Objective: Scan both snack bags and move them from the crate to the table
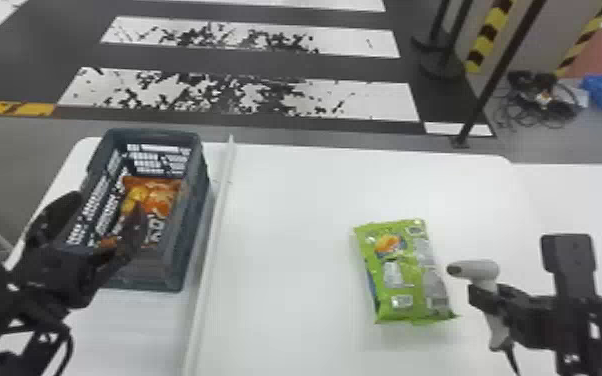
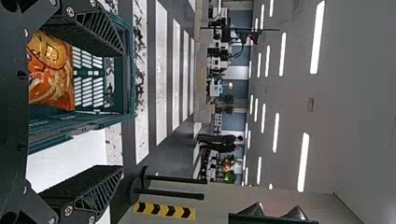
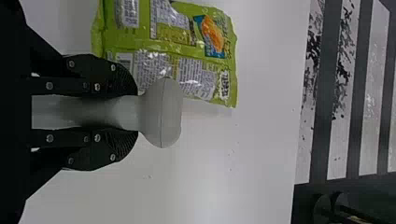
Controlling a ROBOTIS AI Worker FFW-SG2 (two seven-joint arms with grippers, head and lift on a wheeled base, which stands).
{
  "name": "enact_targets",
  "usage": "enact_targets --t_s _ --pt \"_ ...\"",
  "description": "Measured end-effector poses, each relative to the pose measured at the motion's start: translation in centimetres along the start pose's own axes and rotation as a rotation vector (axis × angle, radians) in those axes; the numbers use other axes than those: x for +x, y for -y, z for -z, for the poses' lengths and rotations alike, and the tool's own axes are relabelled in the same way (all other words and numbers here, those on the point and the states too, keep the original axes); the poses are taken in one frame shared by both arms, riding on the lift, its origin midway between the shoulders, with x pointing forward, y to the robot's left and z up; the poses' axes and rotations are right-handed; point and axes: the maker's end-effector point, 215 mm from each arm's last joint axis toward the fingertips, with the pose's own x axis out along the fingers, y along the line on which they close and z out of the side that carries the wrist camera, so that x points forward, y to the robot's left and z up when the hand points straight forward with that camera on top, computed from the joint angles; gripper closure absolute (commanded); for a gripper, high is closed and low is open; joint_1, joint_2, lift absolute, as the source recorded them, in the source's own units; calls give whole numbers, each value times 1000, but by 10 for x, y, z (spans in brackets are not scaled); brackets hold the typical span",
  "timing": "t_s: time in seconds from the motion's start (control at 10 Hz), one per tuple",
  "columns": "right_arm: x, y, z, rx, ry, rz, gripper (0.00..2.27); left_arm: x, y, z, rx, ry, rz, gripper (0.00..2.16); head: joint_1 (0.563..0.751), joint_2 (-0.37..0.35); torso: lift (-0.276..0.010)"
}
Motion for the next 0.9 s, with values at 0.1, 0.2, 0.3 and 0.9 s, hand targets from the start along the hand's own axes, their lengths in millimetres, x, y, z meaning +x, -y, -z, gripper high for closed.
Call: enact_targets --t_s 0.1,0.2,0.3,0.9 --pt "16 22 -7 -1 19 34 2246 0 0 -1 1 2 0 147 695 -118 -35" --pt "31 44 -12 -12 38 75 2246 1 0 -2 3 3 1 147 695 -132 -35" --pt "46 62 -17 -28 59 100 2246 3 -1 -2 4 3 2 147 695 -157 -35" --pt "107 110 -47 -69 93 146 2246 4 1 -3 3 4 9 147 695 -206 -35"
